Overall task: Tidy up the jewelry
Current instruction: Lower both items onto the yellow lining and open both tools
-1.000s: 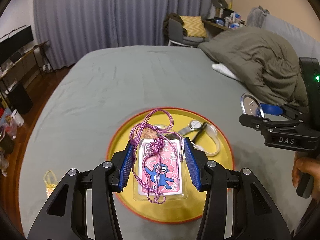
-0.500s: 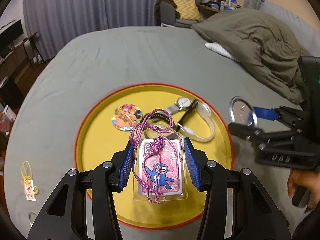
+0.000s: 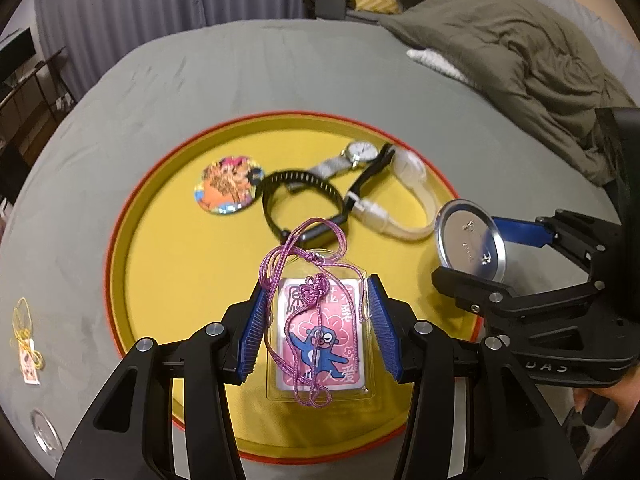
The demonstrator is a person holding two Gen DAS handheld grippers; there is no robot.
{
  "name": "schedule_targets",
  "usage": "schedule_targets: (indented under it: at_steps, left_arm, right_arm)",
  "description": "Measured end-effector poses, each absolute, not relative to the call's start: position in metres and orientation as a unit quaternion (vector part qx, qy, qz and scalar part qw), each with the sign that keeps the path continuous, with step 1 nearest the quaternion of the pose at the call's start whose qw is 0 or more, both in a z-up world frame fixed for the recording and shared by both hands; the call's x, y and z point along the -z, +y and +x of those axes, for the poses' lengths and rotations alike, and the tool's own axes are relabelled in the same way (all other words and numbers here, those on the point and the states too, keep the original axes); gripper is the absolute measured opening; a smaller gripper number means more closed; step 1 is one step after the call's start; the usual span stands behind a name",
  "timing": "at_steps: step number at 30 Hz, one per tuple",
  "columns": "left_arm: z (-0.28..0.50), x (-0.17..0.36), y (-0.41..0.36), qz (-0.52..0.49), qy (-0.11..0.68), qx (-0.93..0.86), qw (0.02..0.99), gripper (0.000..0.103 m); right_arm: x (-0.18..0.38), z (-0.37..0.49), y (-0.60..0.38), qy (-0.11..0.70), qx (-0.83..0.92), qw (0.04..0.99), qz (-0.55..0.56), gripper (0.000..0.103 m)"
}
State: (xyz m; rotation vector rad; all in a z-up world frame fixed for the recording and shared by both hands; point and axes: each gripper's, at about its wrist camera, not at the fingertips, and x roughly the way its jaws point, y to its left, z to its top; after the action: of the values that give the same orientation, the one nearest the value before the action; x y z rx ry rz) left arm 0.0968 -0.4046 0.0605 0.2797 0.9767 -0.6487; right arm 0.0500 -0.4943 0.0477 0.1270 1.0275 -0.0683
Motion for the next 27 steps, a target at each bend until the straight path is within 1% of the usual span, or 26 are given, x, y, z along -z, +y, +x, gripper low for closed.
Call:
schedule_targets:
  at_steps: [7,17,27]
  left_arm:
    - [0.101,-0.045,-0.407,0.135,0.471,0.302,0.818,0.047]
    - [0.107,-0.022,-0.402,0.138,0.491,0.294,0.809,0.047]
    - [0.11,-0.015,-0.403,0.138,0.488,0.296,0.81,0.047]
  right_arm:
    - [-0.032,0.048,-0.489,0.504,0.026,0.862,0.042,0.07]
    - [-0.017,0.048,-0.464,0.517,0.002,0.856,-0.014,0.07]
    - [-0.006,0.048,-0.459,0.529,-0.02,0.848,-0.013,0.07]
